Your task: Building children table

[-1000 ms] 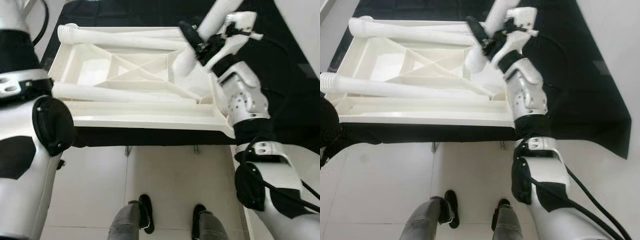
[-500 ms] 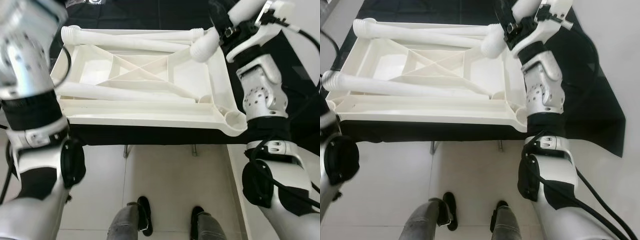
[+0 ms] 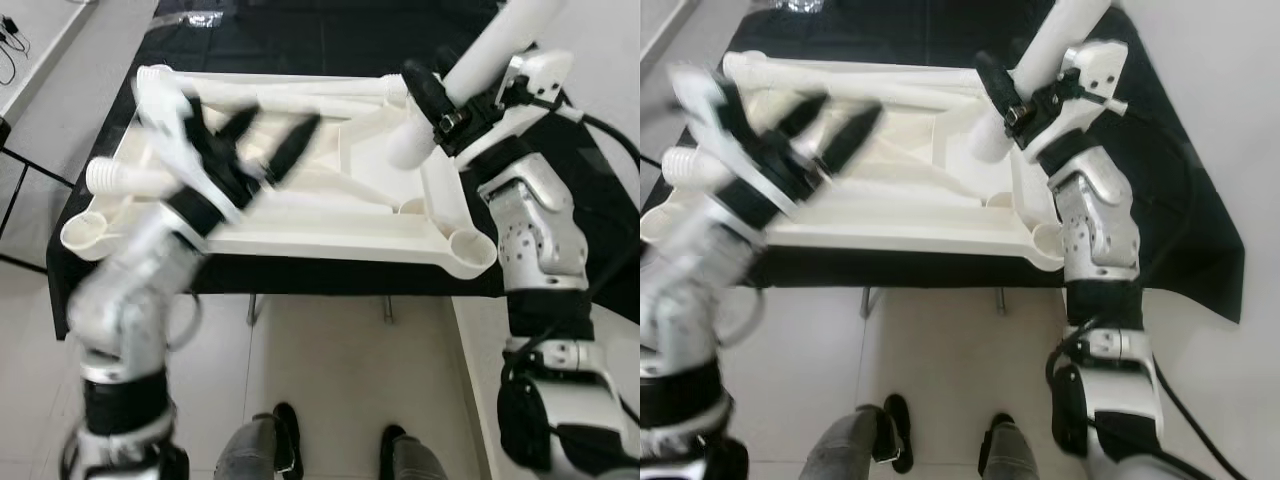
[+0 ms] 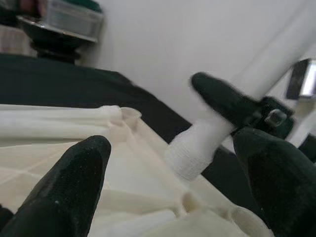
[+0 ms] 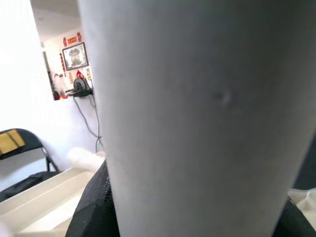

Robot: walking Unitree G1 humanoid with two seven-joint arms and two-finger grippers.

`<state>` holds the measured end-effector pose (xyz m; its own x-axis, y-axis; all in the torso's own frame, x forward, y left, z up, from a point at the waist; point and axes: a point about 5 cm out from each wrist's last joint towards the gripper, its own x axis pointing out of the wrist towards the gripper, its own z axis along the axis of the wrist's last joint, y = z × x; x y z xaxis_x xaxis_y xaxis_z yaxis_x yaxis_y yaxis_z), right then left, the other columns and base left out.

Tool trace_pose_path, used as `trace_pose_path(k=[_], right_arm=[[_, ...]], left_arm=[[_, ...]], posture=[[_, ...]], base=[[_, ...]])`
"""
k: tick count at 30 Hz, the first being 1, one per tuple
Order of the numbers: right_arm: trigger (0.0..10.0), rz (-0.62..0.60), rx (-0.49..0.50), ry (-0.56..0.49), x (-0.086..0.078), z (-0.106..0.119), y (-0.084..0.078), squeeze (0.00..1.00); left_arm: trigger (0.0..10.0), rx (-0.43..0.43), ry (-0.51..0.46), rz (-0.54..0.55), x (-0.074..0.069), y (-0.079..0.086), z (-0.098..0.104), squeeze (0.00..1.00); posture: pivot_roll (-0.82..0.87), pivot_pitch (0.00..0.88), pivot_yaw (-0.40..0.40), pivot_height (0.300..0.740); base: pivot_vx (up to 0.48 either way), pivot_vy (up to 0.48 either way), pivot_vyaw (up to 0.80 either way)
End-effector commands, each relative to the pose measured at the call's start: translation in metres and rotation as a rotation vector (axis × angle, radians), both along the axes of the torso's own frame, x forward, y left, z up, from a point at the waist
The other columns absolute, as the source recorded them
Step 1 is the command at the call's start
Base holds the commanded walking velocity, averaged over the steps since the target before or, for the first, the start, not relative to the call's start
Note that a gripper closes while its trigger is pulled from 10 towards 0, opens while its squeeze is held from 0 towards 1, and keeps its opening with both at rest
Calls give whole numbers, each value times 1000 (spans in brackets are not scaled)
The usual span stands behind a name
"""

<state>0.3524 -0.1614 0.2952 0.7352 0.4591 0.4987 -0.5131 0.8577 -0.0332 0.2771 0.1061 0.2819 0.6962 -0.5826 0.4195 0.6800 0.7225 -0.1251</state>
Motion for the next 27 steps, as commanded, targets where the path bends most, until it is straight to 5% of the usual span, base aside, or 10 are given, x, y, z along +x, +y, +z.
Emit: trace_pose_path(k=[1,9,22,27], right_arm=[[10000,14,9,-3,-5,2,3,0],[10000,23,5,5,-8,3,9,0],[10000,11,-24,21,-13,0,12,0],[10000,37,-67,19,-15,-2,16,0]], left_arm=[[10000,2,-41,-25,-10,-6,5,0],[10000,-48,24,51,-4,-6,0,0],[10000,51,76,107,-12,-9,-23,0],[10000,173,84,156,-15,-12,-41,0]], posture=[[26,227,0,740],[27,230,-5,740],[31,238,-2,740],[40,246,1,740]], base=[[0,-480,0],[0,-236,0],[0,0,0],[0,0,0]])
